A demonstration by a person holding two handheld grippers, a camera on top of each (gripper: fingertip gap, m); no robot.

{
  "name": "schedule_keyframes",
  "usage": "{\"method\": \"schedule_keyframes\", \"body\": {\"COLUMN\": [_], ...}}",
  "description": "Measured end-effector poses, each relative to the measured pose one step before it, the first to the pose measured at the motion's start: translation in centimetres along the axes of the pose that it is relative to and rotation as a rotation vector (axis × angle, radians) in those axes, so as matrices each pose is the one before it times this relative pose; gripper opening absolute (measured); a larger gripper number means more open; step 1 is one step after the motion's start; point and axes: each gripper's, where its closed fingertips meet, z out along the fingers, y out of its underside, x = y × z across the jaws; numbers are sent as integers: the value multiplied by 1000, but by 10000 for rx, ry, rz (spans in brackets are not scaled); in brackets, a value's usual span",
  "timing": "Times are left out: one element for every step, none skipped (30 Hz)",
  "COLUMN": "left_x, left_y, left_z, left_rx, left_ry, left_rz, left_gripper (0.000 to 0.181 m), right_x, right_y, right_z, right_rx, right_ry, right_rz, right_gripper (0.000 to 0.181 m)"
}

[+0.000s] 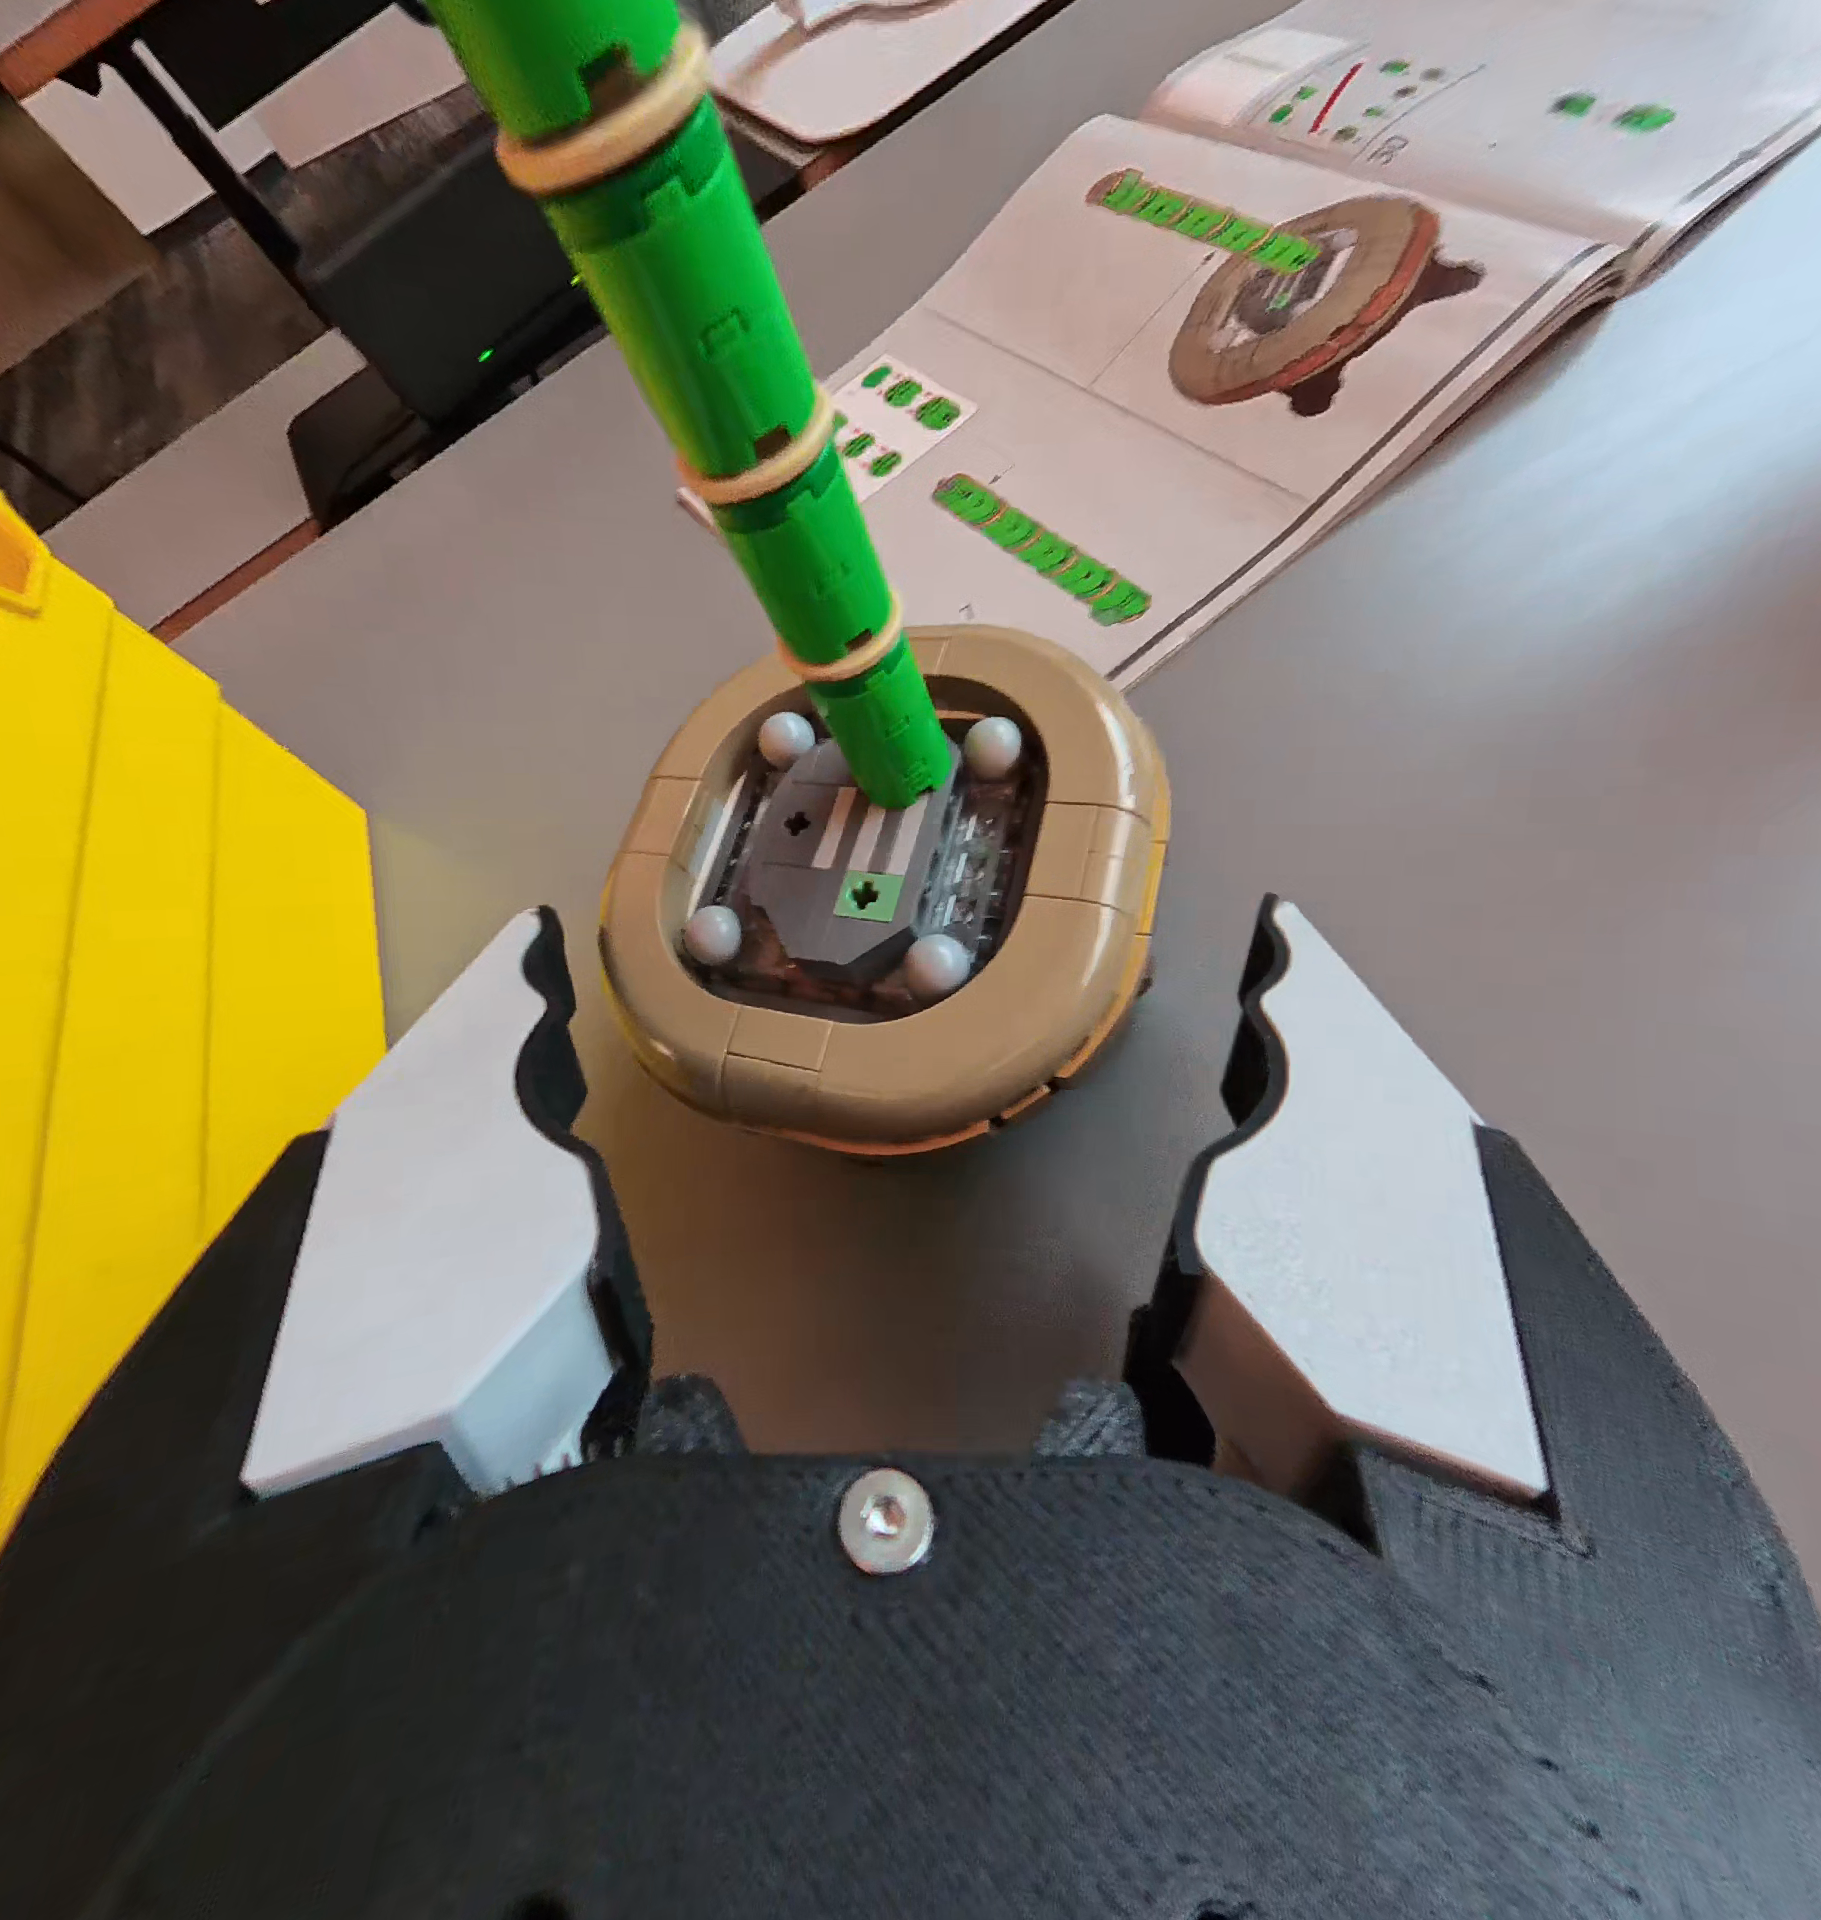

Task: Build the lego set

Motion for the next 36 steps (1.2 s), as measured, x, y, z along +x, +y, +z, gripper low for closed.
{"method": "schedule_keyframes", "body": {"left_x": [222,-43,-244,-234,-176,-300,-395,-285,-182,-212,-201,-143,-74,-21,40,126,75,2,-57,-163,-157,-68,-23,-22,-56,-73,-79,-86,-118,-179,-231,-228,-209,-100,65,107], "left_y": [-340,-431,-567,-722,-805,-824,-851,-904,-852,-696,-566,-512,-501,-426,-242,-133,-102,-97,-118,-150,-164,-104,26,55,-30,-156,-219,-209,-188,-125,-87,-50,-70,-40,-4,-42], "left_z": [-216,-302,-401,-482,-521,-534,-552,-577,-572,-523,-455,-354,-252,-145,-53,-2,21,1,-9,-32,-53,-33,4,46,35,1,-37,-60,-72,-80,-59,-45,-27,-12,13,31], "left_rx": [191,225,315,425,471,497,553,609,574,461,373,324,285,225,124,62,54,63,83,96,116,99,45,-1,24,93,117,110,109,96,74,60,77,71,44,49], "left_ry": [106,-37,-131,-96,-40,-103,-158,-84,-30,-82,-125,-128,-120,-114,-75,-15,-29,-52,-58,-104,-93,-30,11,9,-31,-66,-88,-88,-98,-120,-132,-120,-105,-43,45,50], "left_rz": [-75,-44,-71,-116,-171,-248,-335,-346,-269,-146,-15,101,189,224,206,160,127,113,74,19,-6,-31,-60,-60,7,83,107,92,48,9,-8,-14,-28,-49,-57,-29], "left_gripper": [130,133,134,134,133,132,131,130,128,125,121,117,114,111,109,106,103,98,94,91,90,87,85,84,83,83,83,82,82,81,81,81,80,80,80,80], "right_x": [425,528,637,778,854,934,1109,1442,1601,1191,781,567,379,238,244,170,35,5,-44,-124,-145,-43,-20,-169,-140,-61,-31,-59,-108,49,68,69,206,157,30,-20], "right_y": [-447,-437,-391,-369,-353,-299,-216,-339,-510,-604,-536,-482,-471,-335,-153,-110,-161,-152,-141,-161,-88,-5,75,22,55,211,375,463,455,330,112,-96,-166,-237,-228,-232], "right_z": [-425,-491,-537,-560,-556,-511,-505,-539,-564,-457,-328,-251,-195,-200,-207,-173,-133,-64,-23,31,25,65,96,120,141,137,134,129,109,63,13,-36,-77,-116,-169,-170], "right_rx": [266,256,230,220,208,158,80,109,194,209,153,142,195,143,58,53,77,55,37,52,-9,-74,-101,-36,-18,-70,-153,-187,-182,-129,-25,58,48,62,34,47], "right_ry": [156,225,297,377,437,496,654,947,1124,853,538,384,264,199,212,165,80,68,48,12,2,54,36,-102,-100,-64,-41,-74,-124,-30,-32,-38,54,54,-3,1], "right_rz": [86,71,53,25,-1,-13,-27,-343,-625,-658,-546,-395,-318,-228,-158,-106,-122,-114,-111,-167,-203,-188,-44,54,126,122,111,105,109,98,77,62,47,10,36,79], "right_gripper": [57,57,58,58,59,59,57,52,51,51,49,49,49,49,49,49,50,51,54,55,56,59,64,70,74,81,86,89,89,89,89,89,89,90,90,90]}}
